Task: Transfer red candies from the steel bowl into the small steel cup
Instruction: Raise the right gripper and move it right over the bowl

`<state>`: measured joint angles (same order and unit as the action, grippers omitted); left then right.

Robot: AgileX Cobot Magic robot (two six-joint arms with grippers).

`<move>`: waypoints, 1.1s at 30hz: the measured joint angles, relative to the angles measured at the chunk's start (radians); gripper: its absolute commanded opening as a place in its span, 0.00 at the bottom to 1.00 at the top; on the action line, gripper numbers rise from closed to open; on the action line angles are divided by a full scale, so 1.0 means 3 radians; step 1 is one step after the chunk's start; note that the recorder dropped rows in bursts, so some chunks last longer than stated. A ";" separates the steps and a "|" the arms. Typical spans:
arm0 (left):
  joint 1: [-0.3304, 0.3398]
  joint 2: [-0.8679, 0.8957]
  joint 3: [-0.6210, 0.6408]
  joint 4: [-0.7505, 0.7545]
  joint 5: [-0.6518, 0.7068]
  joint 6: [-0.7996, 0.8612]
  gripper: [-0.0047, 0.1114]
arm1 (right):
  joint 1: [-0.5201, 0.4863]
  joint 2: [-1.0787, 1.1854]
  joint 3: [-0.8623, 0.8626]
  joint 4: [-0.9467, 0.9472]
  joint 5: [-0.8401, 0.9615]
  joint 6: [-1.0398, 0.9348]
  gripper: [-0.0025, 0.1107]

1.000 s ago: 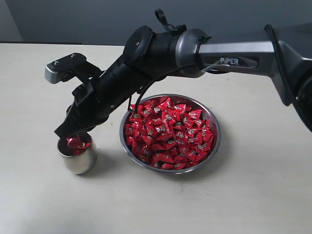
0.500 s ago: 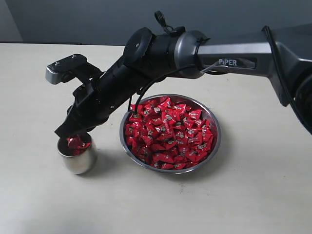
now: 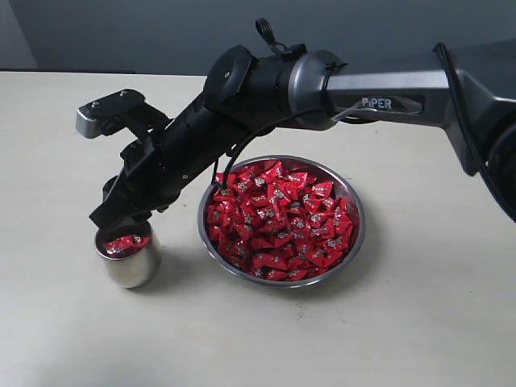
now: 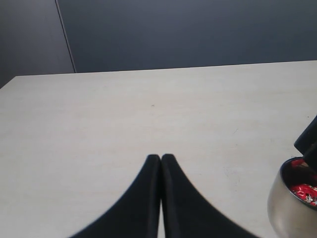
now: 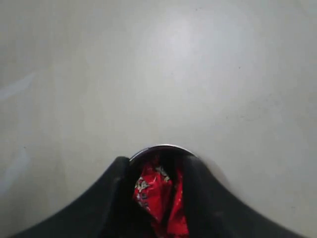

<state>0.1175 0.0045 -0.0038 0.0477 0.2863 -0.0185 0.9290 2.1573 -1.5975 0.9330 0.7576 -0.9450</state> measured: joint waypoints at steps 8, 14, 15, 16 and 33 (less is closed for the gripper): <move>0.0000 0.0000 0.0000 0.0000 0.0000 0.0000 0.04 | 0.0000 0.0000 0.0000 0.0000 -0.0013 0.0022 0.33; 0.0000 0.0000 0.0000 0.0000 0.0000 0.0000 0.04 | 0.0000 0.0000 0.0000 0.0000 -0.0013 0.0022 0.33; 0.0000 0.0000 0.0000 0.0000 0.0000 0.0000 0.04 | 0.0000 0.0000 0.0000 -0.0003 -0.0026 0.0022 0.33; 0.0000 0.0000 0.0000 0.0000 0.0000 0.0000 0.04 | 0.0000 0.0000 0.0000 -0.0009 -0.0035 0.0022 0.33; 0.0000 0.0000 0.0000 0.0000 0.0000 0.0000 0.04 | 0.0000 -0.0328 0.0000 -0.0824 -0.0168 0.0546 0.33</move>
<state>0.1175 0.0045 -0.0038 0.0477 0.2863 -0.0185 0.9290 2.0590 -1.5975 0.6857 0.7071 -0.7812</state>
